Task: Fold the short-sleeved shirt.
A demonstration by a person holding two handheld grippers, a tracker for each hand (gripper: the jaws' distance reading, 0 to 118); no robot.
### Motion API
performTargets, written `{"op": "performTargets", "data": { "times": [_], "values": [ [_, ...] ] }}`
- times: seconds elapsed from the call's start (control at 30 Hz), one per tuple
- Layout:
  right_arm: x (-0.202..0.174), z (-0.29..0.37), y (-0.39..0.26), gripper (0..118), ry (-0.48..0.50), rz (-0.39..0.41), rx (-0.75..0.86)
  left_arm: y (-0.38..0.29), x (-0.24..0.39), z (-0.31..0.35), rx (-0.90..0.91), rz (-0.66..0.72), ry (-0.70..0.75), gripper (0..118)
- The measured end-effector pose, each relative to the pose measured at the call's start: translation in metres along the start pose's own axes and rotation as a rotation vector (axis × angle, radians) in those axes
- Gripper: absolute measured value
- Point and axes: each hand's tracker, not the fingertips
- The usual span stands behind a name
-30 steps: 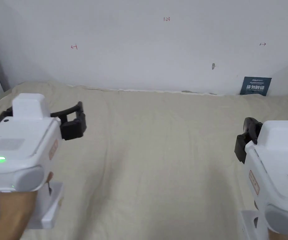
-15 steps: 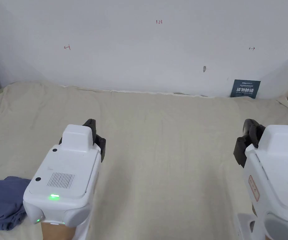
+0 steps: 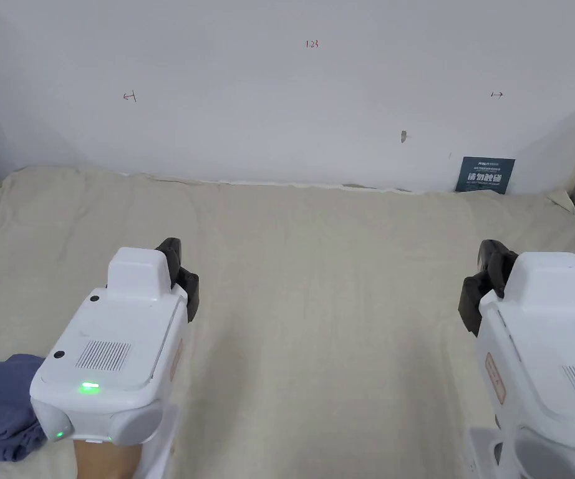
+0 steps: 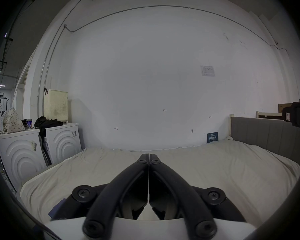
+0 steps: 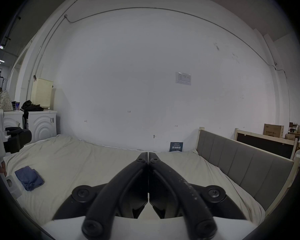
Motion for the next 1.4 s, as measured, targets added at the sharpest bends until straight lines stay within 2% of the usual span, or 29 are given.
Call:
{"op": "performTargets", "data": {
  "times": [1.4],
  "values": [
    [-0.0048,0.0019,-0.0008,2,0.016,0.020,-0.001,-0.0022,-0.0078,-0.0060,-0.014,0.008,-0.021,0]
  ]
}}
